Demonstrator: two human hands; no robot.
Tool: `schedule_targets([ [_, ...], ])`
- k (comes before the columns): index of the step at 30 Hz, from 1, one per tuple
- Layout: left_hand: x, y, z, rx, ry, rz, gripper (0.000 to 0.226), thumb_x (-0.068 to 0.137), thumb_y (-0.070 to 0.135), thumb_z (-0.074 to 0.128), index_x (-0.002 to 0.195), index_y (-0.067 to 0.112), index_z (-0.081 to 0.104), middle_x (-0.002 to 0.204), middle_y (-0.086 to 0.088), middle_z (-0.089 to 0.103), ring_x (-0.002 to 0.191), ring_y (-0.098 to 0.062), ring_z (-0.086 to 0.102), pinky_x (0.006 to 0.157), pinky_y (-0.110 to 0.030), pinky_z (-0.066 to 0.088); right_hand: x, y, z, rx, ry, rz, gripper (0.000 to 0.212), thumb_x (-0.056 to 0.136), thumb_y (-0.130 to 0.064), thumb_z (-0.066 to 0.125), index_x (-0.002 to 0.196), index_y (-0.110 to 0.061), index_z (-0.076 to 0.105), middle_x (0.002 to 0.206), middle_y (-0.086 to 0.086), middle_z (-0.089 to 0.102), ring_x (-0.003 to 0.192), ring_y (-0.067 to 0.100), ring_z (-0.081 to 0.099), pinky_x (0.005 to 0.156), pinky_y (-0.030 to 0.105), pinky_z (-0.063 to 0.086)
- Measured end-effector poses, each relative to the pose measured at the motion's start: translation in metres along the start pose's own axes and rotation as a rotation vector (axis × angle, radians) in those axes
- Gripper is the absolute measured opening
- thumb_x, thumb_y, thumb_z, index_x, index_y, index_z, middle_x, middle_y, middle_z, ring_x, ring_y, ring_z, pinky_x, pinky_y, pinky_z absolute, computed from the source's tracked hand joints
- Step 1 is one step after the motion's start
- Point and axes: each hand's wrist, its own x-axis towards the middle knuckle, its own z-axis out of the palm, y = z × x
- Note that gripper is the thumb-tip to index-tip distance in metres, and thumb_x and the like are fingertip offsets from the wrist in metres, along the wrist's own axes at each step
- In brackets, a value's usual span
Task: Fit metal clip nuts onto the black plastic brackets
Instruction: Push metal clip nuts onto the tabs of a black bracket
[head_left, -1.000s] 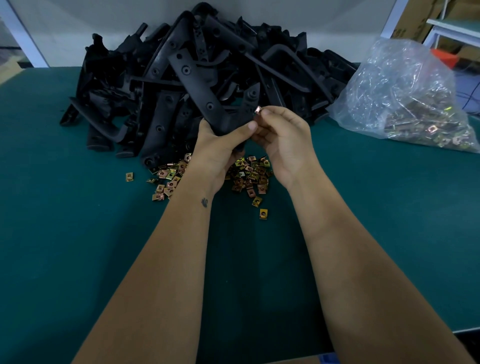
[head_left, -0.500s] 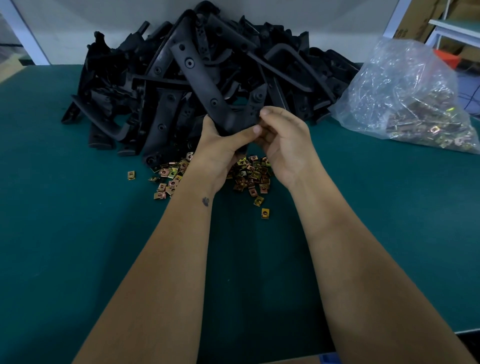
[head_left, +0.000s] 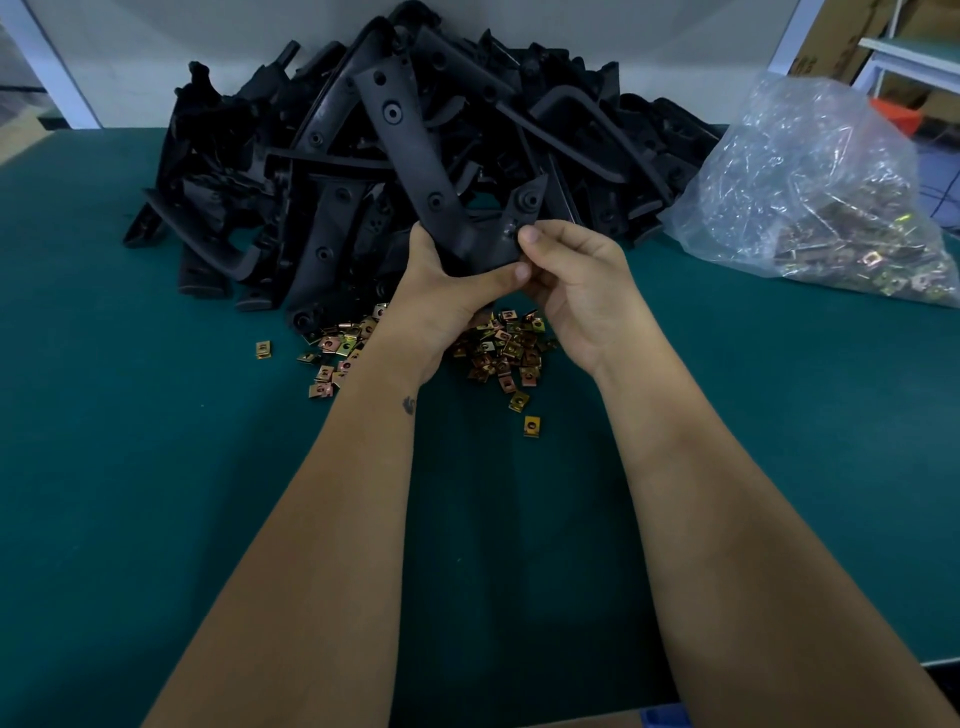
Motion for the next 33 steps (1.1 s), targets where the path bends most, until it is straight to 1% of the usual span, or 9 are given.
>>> schedule_targets([
  [3,-0.0006,0.0013,-0.0003,0.047,-0.006,-0.008,0.07,0.067,0.031,0.088,0.12,0.039,0.043,0.122,0.015,0.066,0.11,-0.005,0.065,0.079,-0.028,0.055,-0.0002,-0.0012,-0.0024,-0.02,-0.016,-0.004,0.018,0.094,0.0,0.058,0.077,-0.007,0.061,0.065,-0.001,0.056,0.061,0.008,0.056,0.068,0.024,0.051],
  [6,-0.0017,0.0026,-0.0002,0.092,0.0,-0.014,0.076,0.065,0.035,0.088,0.124,0.037,0.04,0.123,0.015,0.064,0.111,-0.007,0.065,0.078,-0.031,0.055,-0.0005,-0.0012,-0.0045,-0.029,-0.026,0.004,0.017,0.094,-0.001,0.058,0.078,-0.006,0.06,0.069,0.002,0.054,0.065,0.011,0.055,0.067,0.024,0.051],
  [11,-0.004,0.0044,0.0011,0.111,0.006,-0.016,0.088,0.061,0.042,0.087,0.132,0.037,0.035,0.126,0.015,0.063,0.112,-0.008,0.064,0.072,-0.029,0.052,-0.0001,-0.0012,-0.0047,-0.006,-0.041,0.013,0.019,0.094,-0.002,0.058,0.076,-0.008,0.061,0.066,-0.001,0.055,0.065,0.01,0.054,0.064,0.024,0.051],
  [16,-0.0041,0.0069,0.0022,0.11,0.004,-0.006,0.074,0.063,0.041,0.086,0.121,0.046,0.04,0.12,0.022,0.066,0.106,-0.001,0.066,0.065,-0.024,0.05,-0.0004,-0.0039,-0.0031,0.057,-0.058,0.015,0.018,0.093,-0.003,0.059,0.076,-0.009,0.061,0.062,-0.004,0.055,0.063,0.009,0.054,0.069,0.026,0.051],
  [22,-0.0037,0.0059,-0.0001,0.126,0.004,0.005,0.071,0.065,0.039,0.087,0.118,0.046,0.04,0.115,0.024,0.067,0.101,0.002,0.067,0.07,-0.027,0.054,-0.0012,-0.0033,-0.0025,0.027,-0.063,0.005,0.022,0.093,-0.003,0.06,0.073,-0.011,0.063,0.064,-0.003,0.056,0.065,0.011,0.055,0.068,0.029,0.053],
  [24,-0.0035,0.0057,-0.0015,0.135,0.002,-0.002,0.072,0.064,0.039,0.087,0.118,0.046,0.04,0.115,0.023,0.067,0.1,0.001,0.067,0.071,-0.027,0.055,-0.0008,-0.0035,-0.0034,0.007,-0.074,-0.001,0.023,0.092,-0.002,0.061,0.071,-0.01,0.063,0.065,-0.002,0.056,0.065,0.01,0.056,0.065,0.027,0.053],
  [27,-0.0033,0.0056,-0.0045,0.134,-0.01,-0.026,0.072,0.064,0.036,0.087,0.119,0.044,0.041,0.115,0.02,0.068,0.101,-0.003,0.068,0.066,-0.023,0.054,-0.0001,-0.0039,-0.0048,-0.036,-0.088,-0.004,0.022,0.092,-0.001,0.061,0.071,-0.009,0.061,0.068,0.001,0.055,0.063,0.01,0.056,0.061,0.025,0.053],
  [30,-0.0033,0.0062,-0.0066,0.134,-0.022,-0.045,0.069,0.063,0.036,0.088,0.114,0.047,0.043,0.107,0.022,0.069,0.098,-0.003,0.069,0.063,-0.021,0.052,0.0008,-0.004,-0.0065,-0.083,-0.096,-0.016,0.023,0.091,0.0,0.062,0.07,-0.009,0.061,0.063,-0.001,0.056,0.058,0.009,0.055,0.06,0.023,0.052],
  [33,-0.0028,0.0065,-0.007,0.129,-0.029,-0.057,0.071,0.061,0.036,0.089,0.114,0.048,0.043,0.107,0.021,0.069,0.096,-0.006,0.069,0.058,-0.022,0.05,0.0019,-0.0055,-0.0087,-0.149,-0.117,-0.037,0.024,0.091,0.0,0.061,0.069,-0.009,0.059,0.059,-0.005,0.054,0.058,0.008,0.054,0.06,0.021,0.049],
])
